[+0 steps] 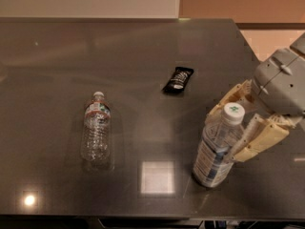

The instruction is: Move blue plastic bottle near water bottle

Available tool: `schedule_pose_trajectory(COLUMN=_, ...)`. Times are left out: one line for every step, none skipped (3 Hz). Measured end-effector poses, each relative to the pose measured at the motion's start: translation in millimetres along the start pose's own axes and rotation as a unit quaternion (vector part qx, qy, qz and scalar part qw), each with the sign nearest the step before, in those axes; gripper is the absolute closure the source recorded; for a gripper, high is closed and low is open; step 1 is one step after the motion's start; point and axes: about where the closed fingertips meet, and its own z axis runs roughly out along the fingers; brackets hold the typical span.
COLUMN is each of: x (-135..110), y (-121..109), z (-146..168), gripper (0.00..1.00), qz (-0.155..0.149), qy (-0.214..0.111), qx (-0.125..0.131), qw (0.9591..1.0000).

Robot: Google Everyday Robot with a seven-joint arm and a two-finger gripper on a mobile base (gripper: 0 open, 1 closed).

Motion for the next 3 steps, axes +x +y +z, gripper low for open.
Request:
schedule_pose_trajectory(x=-19.0, y=-17.8, z=-3.5, gripper=0.88, qz=0.000, qy=-0.003, qx=0.012, qw=0.9999)
schedule_pose_trajectory(x=-46.2, y=-39.7, z=1.3, gripper=1.00, qz=-0.004, qy=-0.004, qx=0.016, qw=0.9999)
schedule_pose_trajectory(x=-71.7, y=-57.2, z=12.0, gripper=1.00, qz=-0.010, qy=-0.004, qx=0.012, qw=0.9999)
